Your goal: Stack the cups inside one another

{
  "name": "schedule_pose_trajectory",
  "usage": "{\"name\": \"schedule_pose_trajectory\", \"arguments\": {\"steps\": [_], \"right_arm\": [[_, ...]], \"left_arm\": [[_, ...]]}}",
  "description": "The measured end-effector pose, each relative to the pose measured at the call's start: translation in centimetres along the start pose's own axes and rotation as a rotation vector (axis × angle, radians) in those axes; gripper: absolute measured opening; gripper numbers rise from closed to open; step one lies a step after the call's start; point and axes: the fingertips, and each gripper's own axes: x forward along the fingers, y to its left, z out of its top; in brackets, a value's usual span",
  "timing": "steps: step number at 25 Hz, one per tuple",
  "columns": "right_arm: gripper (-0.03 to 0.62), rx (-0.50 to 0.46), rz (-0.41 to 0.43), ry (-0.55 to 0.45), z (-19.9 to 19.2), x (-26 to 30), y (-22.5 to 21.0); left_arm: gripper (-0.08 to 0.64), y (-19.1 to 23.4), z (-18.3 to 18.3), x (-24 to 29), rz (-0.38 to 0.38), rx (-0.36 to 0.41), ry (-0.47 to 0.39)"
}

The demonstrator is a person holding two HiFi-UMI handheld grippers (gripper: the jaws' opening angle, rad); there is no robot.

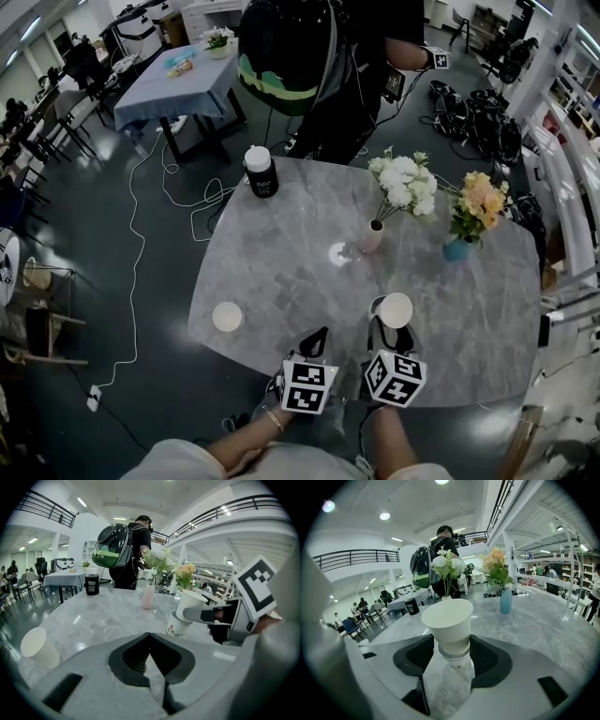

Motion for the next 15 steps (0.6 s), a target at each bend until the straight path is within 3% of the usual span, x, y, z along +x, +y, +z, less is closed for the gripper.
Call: {"name": "schedule_pose_trajectory", "arguments": {"steps": [15], "right_arm": [[0.236,0.006,0.019,0.040,-1.2,0.5,0.1]], "left_arm": [[-0.005,0.1,-0.2,0.2,0.000,-0.001,0.002]]}}
